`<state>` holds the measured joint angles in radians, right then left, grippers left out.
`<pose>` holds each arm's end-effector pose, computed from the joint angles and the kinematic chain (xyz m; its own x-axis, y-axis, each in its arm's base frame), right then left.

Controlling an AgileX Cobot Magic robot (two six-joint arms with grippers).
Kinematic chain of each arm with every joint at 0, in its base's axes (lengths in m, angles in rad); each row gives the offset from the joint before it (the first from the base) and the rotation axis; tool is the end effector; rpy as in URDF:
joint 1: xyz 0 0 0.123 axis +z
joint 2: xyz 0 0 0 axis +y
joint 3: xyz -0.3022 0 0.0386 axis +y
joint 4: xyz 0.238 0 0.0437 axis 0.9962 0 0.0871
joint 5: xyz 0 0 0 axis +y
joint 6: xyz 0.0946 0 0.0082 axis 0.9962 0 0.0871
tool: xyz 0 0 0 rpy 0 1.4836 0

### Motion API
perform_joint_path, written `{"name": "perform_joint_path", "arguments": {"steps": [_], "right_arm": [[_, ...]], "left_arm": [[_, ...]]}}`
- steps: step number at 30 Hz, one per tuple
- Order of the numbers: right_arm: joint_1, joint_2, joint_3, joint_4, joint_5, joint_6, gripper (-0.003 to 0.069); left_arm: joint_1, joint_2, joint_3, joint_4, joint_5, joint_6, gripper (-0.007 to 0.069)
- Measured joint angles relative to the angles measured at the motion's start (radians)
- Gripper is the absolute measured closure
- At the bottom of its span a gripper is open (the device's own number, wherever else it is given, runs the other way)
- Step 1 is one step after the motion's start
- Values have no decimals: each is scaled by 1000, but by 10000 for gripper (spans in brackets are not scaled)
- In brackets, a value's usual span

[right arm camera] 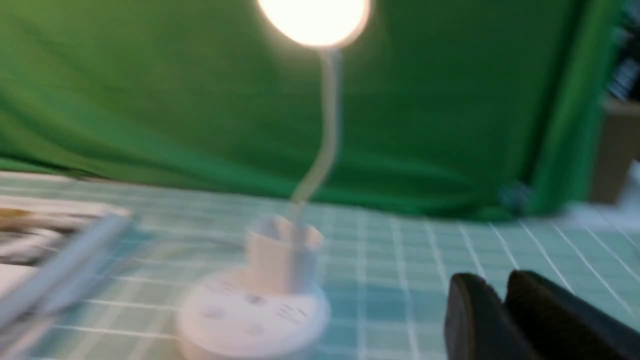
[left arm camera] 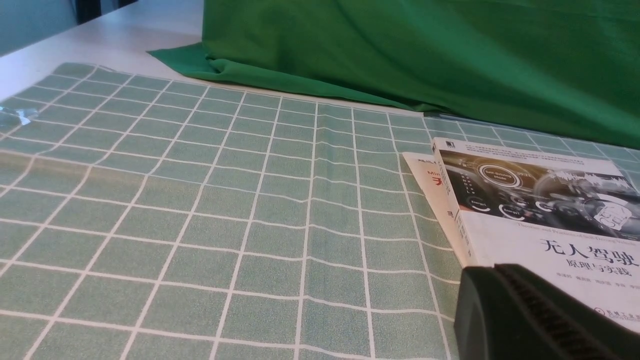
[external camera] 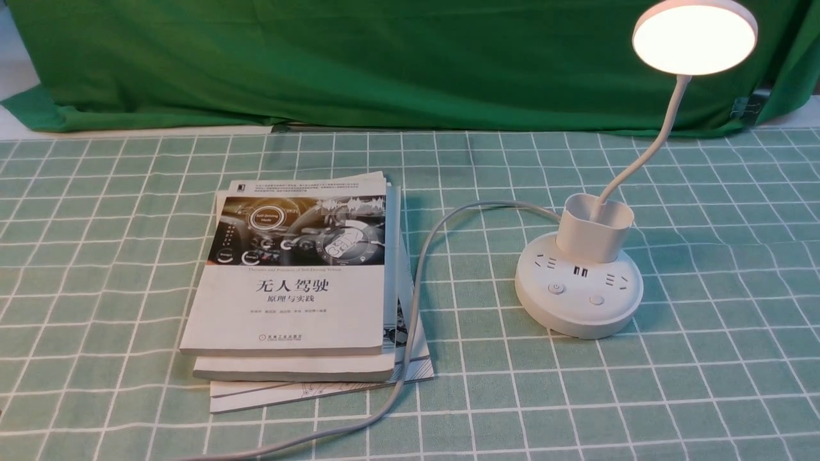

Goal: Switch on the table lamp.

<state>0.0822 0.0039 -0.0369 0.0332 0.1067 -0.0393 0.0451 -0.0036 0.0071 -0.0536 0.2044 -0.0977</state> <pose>0.0292 0.0027 0.2155 0.0140 -0.0052 -0.9999 -0.0855 0.9963 -0.0063 0.0301 0.0003 0.1919 -0.1135 -0.1549 -0.9814 -0.0519 0.9874 -0.1498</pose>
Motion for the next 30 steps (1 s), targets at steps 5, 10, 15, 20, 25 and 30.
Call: {"name": "perform_joint_path", "arguments": {"steps": [5, 10, 15, 20, 25, 30], "right_arm": [[-106, 0, 44, -81, 6, 155, 487], [-108, 0, 47, -94, 55, 176, 477], [-78, 0, 47, -94, 105, 176, 464], [-63, 0, 47, -92, 111, 176, 451], [-63, 0, 47, -91, 111, 176, 437], [-63, 0, 47, -91, 111, 177, 426]], "left_arm": [[0, 0, 0, 0, 0, 0, 603], [0, 0, 0, 0, 0, 0, 603], [0, 0, 0, 0, 0, 0, 603], [0, 0, 0, 0, 0, 0, 603], [0, 0, 0, 0, 0, 0, 603], [0, 0, 0, 0, 0, 0, 603]]}}
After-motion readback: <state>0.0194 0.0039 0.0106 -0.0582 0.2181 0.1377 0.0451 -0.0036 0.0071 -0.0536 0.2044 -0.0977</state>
